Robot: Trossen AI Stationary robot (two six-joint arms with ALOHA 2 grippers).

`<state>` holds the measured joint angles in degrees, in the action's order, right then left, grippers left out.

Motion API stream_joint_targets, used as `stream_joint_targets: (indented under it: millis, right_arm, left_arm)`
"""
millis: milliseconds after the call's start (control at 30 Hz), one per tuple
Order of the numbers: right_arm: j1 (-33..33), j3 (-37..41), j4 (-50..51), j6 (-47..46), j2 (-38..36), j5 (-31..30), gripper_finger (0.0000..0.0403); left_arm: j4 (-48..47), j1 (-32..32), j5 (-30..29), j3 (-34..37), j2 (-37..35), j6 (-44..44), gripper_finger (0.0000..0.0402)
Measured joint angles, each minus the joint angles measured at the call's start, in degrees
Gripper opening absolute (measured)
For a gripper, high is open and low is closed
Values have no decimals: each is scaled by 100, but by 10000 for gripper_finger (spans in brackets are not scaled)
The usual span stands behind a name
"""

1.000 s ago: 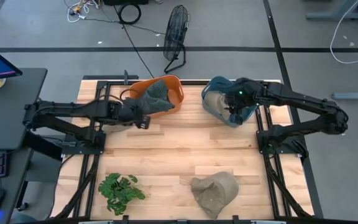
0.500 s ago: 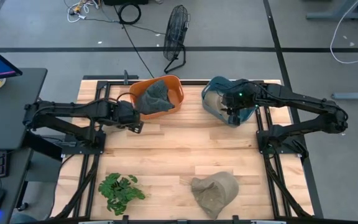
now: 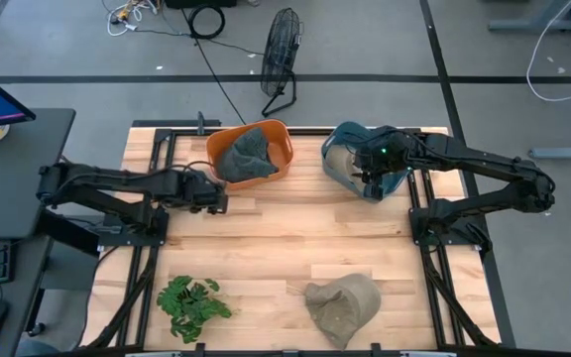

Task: Pick & Place hat
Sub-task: Put the top brown cap into the blue bin

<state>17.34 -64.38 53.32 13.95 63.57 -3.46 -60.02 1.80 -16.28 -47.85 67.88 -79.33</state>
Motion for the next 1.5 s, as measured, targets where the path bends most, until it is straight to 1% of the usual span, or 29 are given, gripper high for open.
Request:
stream_joint_targets:
  millis: [100,367,567,700,767,867,967,1033,1133,1267,1367,1433,1500]
  right_arm:
    - [0,0,0,0,0,0,149]
    - [0,0,-6,3,2,4,149]
    - [0,0,-21,3,2,4,149]
    - [0,0,-22,3,2,4,149]
    - [0,0,-20,3,2,7,149]
    - [0,0,-20,2,2,7,149]
    - [0,0,-20,3,2,7,149]
    - [0,0,-20,3,2,5,149]
    - [0,0,-20,3,2,7,149]
    - [2,0,-20,3,2,7,149]
    - [2,0,-20,3,2,7,149]
    - [2,0,-20,3,2,7,149]
    - [2,0,-20,3,2,6,149]
  left_arm:
    - [426,5,-6,304,0,1,236]
    - [494,144,-60,695,0,0,236]
    - [915,304,-65,948,0,0,236]
    - [912,381,-447,955,0,55,236]
    - [845,412,-757,859,0,211,236]
    - [446,542,-1129,719,-2,571,236]
    - [114,785,-1224,692,-2,919,236]
    - [-202,966,-1250,693,-2,986,236]
    - [-333,1217,-1378,739,-2,1228,236]
    - [208,1487,-1255,1039,-2,1396,236]
    - [1000,1584,-1038,1442,-2,1392,236]
    - [1314,1617,-1053,1636,-6,1205,235]
    - [1337,1648,-1050,1706,-9,922,227]
